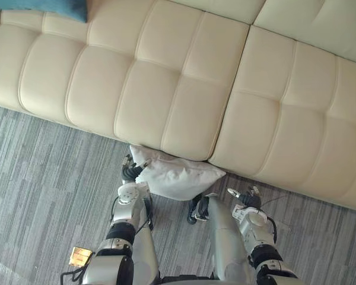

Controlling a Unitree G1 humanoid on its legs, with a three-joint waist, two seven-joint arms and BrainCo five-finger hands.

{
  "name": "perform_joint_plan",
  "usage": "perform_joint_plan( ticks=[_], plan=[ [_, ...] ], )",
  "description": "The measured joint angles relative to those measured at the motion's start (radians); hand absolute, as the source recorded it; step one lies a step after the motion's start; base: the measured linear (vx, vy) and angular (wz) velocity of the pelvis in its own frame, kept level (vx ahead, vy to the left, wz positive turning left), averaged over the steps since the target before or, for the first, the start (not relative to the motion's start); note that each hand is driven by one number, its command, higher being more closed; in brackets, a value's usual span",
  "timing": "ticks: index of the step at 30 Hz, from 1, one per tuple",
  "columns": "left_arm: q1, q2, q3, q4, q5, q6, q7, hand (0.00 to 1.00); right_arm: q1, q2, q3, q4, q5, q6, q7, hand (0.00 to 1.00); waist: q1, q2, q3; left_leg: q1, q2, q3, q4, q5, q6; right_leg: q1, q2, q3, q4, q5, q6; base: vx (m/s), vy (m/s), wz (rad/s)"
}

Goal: Pick up cushions and gather them together orderly.

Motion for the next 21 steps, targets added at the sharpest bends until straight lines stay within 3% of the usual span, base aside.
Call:
perform_joint_plan(
  ticks=[4,9,11,14,21],
  plan=[
    [-0.017,0.000,0.006,0.015,0.000,0.000,0.000,0.00,-0.031,0.002,0.000,0.002,0.000,-0.009,0.000,0.00,0.002,0.000,0.002,-0.071,0.013,-0.016,0.067,-0.049,-0.012,-0.071,0.001,-0.003,0.069,-0.019,-0.012,-0.09,-0.001,0.00],
    [-0.054,0.002,0.008,0.022,0.001,0.001,0.001,0.00,-0.050,0.006,-0.001,0.002,0.017,-0.009,-0.002,0.00,0.003,0.000,0.009,-0.179,0.016,-0.043,0.128,-0.122,-0.017,-0.154,0.000,-0.003,0.097,-0.070,0.024,-0.19,0.016,0.04],
    [-0.070,0.002,0.030,0.022,0.001,0.001,0.001,0.00,-0.054,0.010,-0.001,0.003,0.018,-0.009,-0.003,0.00,0.004,-0.003,0.020,-0.236,0.015,-0.058,0.164,-0.158,-0.021,-0.204,-0.002,-0.004,0.131,-0.084,0.008,-0.41,0.002,0.11],
    [-0.061,0.015,0.043,0.023,0.001,0.003,0.005,0.00,-0.058,0.013,-0.012,0.006,0.019,-0.009,-0.007,0.00,0.007,-0.004,0.020,-0.308,0.013,-0.066,0.181,-0.142,-0.002,-0.267,-0.003,-0.006,0.134,-0.079,-0.022,-0.28,-0.011,0.04],
    [-0.165,0.114,0.044,0.018,0.005,0.005,0.019,0.00,-0.207,0.011,-0.132,0.048,0.061,-0.012,-0.010,0.00,-0.003,-0.023,0.030,-0.493,0.009,-0.064,0.187,-0.067,0.003,-0.453,-0.003,0.002,0.130,0.001,-0.021,-0.16,-0.013,-0.04]
  ],
)
